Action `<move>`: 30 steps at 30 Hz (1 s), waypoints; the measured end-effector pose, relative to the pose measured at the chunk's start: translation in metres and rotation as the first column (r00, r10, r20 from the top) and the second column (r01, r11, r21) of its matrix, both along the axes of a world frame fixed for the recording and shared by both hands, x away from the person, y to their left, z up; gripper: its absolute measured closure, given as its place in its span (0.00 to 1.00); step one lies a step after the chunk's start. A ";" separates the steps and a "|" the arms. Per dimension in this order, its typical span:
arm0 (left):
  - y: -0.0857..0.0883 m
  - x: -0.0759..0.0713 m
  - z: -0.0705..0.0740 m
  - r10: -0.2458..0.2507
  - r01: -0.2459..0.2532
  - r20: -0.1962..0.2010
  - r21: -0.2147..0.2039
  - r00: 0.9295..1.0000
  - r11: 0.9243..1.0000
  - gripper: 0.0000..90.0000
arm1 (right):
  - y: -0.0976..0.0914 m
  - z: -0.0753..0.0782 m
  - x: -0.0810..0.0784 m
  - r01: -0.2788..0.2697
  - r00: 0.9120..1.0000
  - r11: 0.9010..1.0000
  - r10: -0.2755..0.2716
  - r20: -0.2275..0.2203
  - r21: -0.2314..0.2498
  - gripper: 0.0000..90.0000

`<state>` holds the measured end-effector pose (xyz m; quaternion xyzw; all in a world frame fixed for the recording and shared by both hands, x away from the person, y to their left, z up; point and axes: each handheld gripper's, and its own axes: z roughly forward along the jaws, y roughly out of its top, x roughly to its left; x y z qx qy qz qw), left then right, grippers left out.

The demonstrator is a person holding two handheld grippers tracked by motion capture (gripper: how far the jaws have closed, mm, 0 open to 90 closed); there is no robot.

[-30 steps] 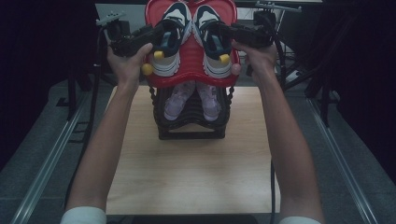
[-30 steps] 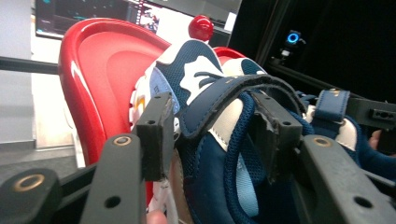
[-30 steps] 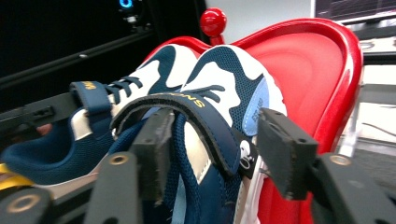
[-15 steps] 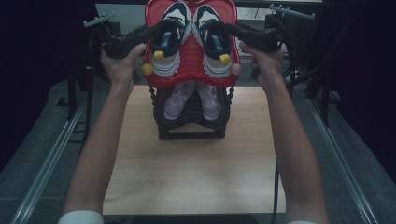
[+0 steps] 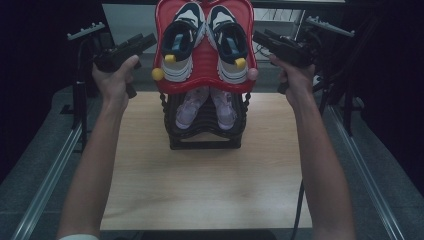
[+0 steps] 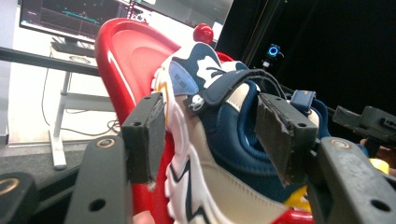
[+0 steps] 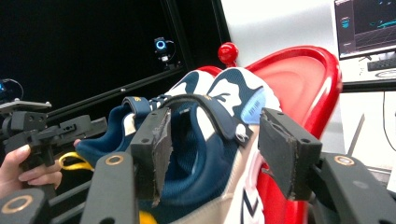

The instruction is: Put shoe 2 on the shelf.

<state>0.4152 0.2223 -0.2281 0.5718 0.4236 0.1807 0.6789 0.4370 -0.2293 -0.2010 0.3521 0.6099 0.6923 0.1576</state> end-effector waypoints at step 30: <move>0.037 -0.047 -0.057 -0.028 0.028 -0.002 0.005 1.000 1.000 0.39 | -0.035 -0.070 -0.031 -0.037 0.999 0.999 0.037 -0.017 -0.023 0.49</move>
